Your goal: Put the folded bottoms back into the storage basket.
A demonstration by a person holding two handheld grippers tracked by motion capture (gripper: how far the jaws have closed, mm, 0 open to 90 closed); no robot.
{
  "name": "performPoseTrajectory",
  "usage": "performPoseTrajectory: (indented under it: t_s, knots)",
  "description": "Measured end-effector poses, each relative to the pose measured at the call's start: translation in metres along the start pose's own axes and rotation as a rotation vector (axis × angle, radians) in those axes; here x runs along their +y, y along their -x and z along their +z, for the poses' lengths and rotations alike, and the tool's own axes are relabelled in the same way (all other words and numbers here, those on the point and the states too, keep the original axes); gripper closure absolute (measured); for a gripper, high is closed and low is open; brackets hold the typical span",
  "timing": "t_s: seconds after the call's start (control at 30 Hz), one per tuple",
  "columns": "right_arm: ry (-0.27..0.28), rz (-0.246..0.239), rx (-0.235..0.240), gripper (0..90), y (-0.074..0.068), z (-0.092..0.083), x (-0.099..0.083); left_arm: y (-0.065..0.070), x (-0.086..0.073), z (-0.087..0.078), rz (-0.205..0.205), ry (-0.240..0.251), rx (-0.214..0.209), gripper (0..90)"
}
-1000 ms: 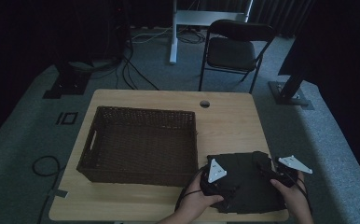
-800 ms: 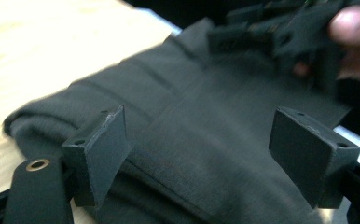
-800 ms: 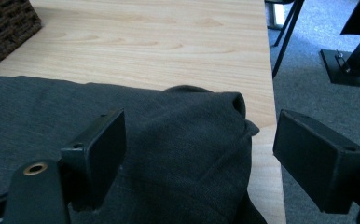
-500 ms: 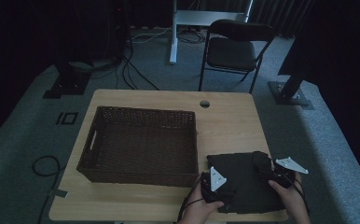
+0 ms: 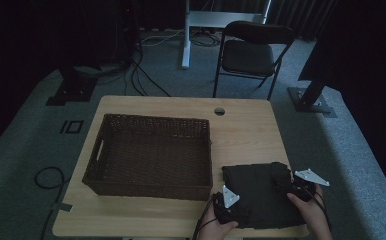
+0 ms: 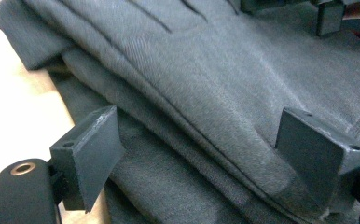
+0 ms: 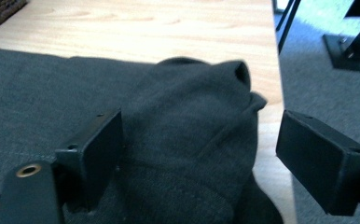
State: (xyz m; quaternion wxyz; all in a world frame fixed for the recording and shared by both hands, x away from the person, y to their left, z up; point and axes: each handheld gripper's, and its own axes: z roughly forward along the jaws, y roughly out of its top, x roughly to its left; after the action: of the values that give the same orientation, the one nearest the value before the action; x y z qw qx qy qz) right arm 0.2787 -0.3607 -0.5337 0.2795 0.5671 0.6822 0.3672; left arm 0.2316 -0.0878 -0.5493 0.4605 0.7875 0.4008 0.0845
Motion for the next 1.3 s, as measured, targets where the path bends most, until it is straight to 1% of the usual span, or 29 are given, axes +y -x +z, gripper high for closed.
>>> performPoseTrajectory:
  t_s: [0.1,0.13,0.23,0.3,0.37,0.4,0.43,0.47,0.5,0.53,0.57,0.6,0.63,0.67,0.7,0.73,0.77,0.8,0.87,0.93,0.97,1.03,1.07,1.1,1.17,1.2,1.23,1.27,1.3]
  knots:
    - [-0.023,0.019,0.019,13.4,0.0,0.003,-0.001,-0.004,0.002,0.006,-0.063,-0.033,-0.034,11.7]
    - [-0.028,0.026,0.021,12.7,0.0,0.004,-0.002,-0.005,0.003,0.007,-0.082,-0.031,-0.041,9.8]
    - [-0.038,0.045,0.044,12.0,0.001,0.006,-0.003,-0.004,0.004,0.01,-0.098,-0.026,-0.032,9.2]
    - [-0.058,0.084,0.057,11.9,0.002,0.009,-0.004,-0.002,0.005,0.013,-0.116,-0.019,-0.033,7.4]
    - [-0.078,0.129,0.068,12.2,0.005,0.012,-0.006,-0.002,0.008,0.016,-0.105,-0.028,-0.039,2.9]
    - [-0.091,0.166,0.079,13.0,0.006,0.013,-0.007,-0.001,0.008,0.017,-0.093,-0.034,-0.035,2.9]
    - [-0.096,0.185,0.088,13.4,0.007,0.014,-0.007,0.0,0.01,0.019,-0.072,-0.045,-0.026,3.1]
    - [-0.106,0.213,0.098,14.7,0.009,0.015,-0.008,0.0,0.011,0.019,-0.037,-0.057,-0.016,6.1]
    - [-0.11,0.219,0.11,16.8,0.009,0.016,-0.008,0.0,0.012,0.019,-0.002,-0.064,-0.004,13.2]
    - [-0.123,0.216,0.131,26.5,0.009,0.015,-0.006,0.0,0.012,0.02,0.011,-0.066,-0.008,20.0]
    - [-0.136,0.224,0.15,31.5,0.009,0.015,-0.004,0.0,0.013,0.021,0.03,-0.07,-0.021,26.1]
    - [-0.136,0.224,0.15,31.5,0.009,0.015,-0.004,0.0,0.013,0.021,0.03,-0.07,-0.021,34.6]
    - [-0.152,0.227,0.16,36.1,0.008,0.014,-0.002,0.001,0.014,0.022,0.044,-0.071,-0.045,34.6]
    - [-0.163,0.226,0.17,47.0,0.006,0.012,0.0,0.0,0.015,0.023,0.04,-0.068,-0.062,46.6]
    - [-0.162,0.216,0.17,51.9,0.004,0.011,0.001,0.0,0.015,0.023,0.044,-0.067,-0.072,51.7]
    - [-0.162,0.196,0.16,56.7,0.002,0.009,0.002,-0.001,0.016,0.023,0.05,-0.069,-0.08,54.8]
    - [-0.163,0.181,0.147,59.7,-0.001,0.007,0.004,-0.001,0.017,0.023,0.04,-0.072,-0.091,58.1]
    - [-0.163,0.181,0.147,59.7,-0.001,0.007,0.004,-0.001,0.017,0.023,0.04,-0.072,-0.091,60.6]
    - [-0.168,0.159,0.111,62.4,-0.007,0.004,0.009,-0.004,0.021,0.022,0.025,-0.087,-0.102,62.4]
    - [-0.166,0.152,0.107,63.5,-0.008,0.002,0.011,-0.003,0.023,0.021,0.049,-0.089,-0.098,64.8]
    - [-0.16,0.163,0.11,63.9,-0.008,0.001,0.012,-0.003,0.023,0.021,0.064,-0.092,-0.096,65.1]
    - [-0.153,0.153,0.107,64.9,-0.009,-0.002,0.013,-0.002,0.025,0.02,0.082,-0.09,-0.094,66.1]
    - [-0.154,0.131,0.101,65.4,-0.01,-0.004,0.014,-0.002,0.026,0.02,0.086,-0.092,-0.094,66.3]
    - [-0.152,0.123,0.094,65.7,-0.011,-0.006,0.015,-0.002,0.026,0.019,0.087,-0.089,-0.092,66.9]
    - [-0.145,0.125,0.094,66.0,-0.012,-0.008,0.017,-0.001,0.027,0.018,0.097,-0.091,-0.092,67.4]
    - [-0.136,0.14,0.098,66.3,-0.012,-0.009,0.018,-0.001,0.028,0.017,0.097,-0.084,-0.092,67.8]
    - [-0.134,0.133,0.1,66.3,-0.012,-0.011,0.019,-0.001,0.029,0.016,0.1,-0.086,-0.092,67.8]
    - [-0.128,0.149,0.101,66.4,-0.012,-0.012,0.021,-0.001,0.031,0.015,0.095,-0.079,-0.093,67.8]
    - [-0.118,0.145,0.104,66.5,-0.012,-0.014,0.022,0.0,0.033,0.014,0.107,-0.08,-0.093,67.9]
